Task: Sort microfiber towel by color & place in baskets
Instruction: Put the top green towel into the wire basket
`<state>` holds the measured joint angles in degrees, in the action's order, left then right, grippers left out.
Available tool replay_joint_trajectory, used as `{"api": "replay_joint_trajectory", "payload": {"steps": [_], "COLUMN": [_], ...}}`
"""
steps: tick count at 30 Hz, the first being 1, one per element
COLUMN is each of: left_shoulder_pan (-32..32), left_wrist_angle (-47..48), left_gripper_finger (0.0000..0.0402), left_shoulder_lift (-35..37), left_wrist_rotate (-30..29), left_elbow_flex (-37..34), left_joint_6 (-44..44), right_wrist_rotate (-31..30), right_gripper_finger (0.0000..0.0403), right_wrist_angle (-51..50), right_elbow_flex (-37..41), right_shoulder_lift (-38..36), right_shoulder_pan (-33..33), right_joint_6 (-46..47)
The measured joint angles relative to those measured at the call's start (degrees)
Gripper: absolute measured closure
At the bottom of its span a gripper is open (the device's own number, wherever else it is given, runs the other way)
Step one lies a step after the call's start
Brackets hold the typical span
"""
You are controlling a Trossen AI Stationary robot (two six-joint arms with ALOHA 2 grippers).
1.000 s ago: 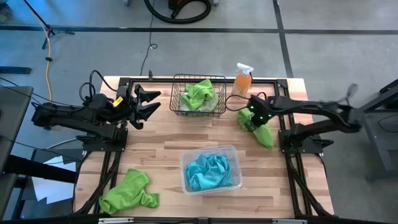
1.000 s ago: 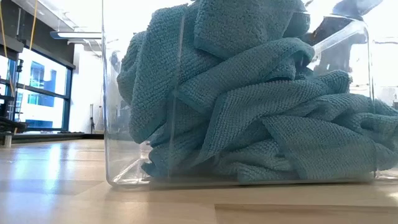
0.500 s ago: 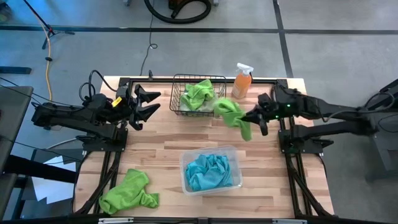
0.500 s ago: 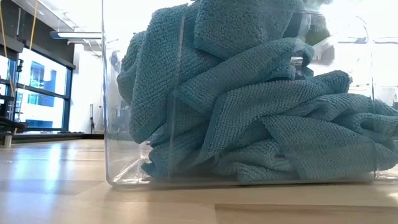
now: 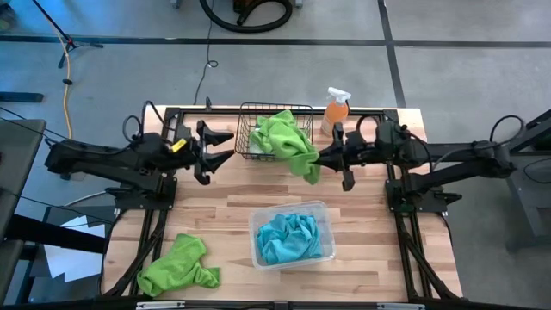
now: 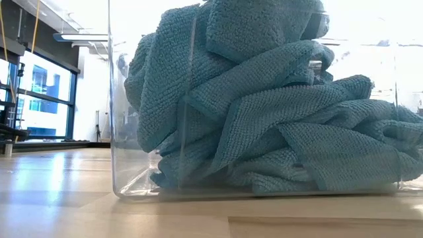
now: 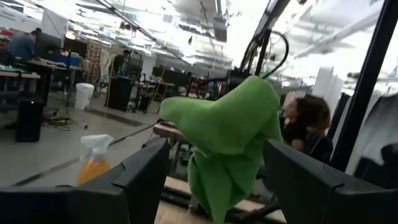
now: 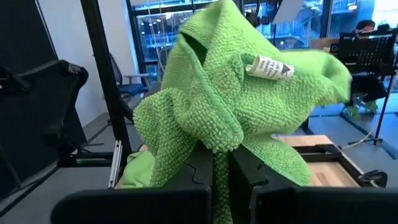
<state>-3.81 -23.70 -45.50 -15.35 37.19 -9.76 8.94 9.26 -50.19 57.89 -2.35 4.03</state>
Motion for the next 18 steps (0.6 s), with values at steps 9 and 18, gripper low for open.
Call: {"api": "replay_joint_trajectory", "payload": {"steps": [9, 18], "left_shoulder_pan": [0.02, 0.04], "left_wrist_angle": [0.03, -0.05], "left_gripper_finger": [0.0154, 0.0154], "left_shoulder_lift": [-1.52, -1.50], "left_wrist_rotate": [1.53, 1.51], "left_elbow_flex": [0.00, 0.00], "left_joint_6": [1.40, 1.40], "right_wrist_rotate": [0.52, 0.52], "right_gripper_finger": [0.0399, 0.0399], "right_wrist_angle": [1.34, 2.03], "right_elbow_flex": [0.00, -0.02], "right_shoulder_lift": [1.14, 1.09], "right_shoulder_pan": [0.00, 0.00], "right_joint_6": [0.00, -0.01]}}
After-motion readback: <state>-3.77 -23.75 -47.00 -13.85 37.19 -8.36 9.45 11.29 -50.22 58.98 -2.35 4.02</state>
